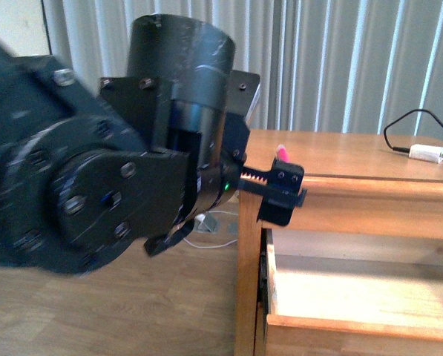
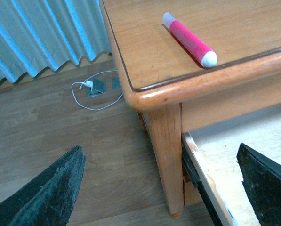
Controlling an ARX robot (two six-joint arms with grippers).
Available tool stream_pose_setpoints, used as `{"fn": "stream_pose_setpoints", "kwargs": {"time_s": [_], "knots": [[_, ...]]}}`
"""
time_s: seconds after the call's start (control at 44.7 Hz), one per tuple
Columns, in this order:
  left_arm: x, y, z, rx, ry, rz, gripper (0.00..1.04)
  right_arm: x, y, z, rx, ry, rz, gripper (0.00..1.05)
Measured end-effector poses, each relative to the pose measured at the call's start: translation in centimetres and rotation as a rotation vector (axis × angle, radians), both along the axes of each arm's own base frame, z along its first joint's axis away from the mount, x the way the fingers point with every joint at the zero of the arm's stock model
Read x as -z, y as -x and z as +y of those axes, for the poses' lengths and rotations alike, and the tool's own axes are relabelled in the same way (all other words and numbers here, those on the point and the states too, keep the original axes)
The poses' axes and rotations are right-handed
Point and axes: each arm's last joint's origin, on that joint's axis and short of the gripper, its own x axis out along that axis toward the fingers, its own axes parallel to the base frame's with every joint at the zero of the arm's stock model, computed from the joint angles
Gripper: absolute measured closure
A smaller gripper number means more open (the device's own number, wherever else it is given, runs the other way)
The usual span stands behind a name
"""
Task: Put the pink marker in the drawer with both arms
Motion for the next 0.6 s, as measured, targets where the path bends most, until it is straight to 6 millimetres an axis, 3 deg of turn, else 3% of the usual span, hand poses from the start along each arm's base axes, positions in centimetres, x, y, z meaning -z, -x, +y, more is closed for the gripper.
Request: {"fn": "stream_pose_setpoints", "kwargs": {"time_s": [0.358,0.604], "knots": [[-3.0,-7.7,-4.1,-0.012,0.063,-0.027,0.06,0.0,0.0,0.0,0.000,0.000,0.000,0.08],[-1.9,-10.3,-6.4,0.023,0.009,0.064,0.06,0.0,0.0,0.0,0.000,0.000,0.000,0.08]]}}
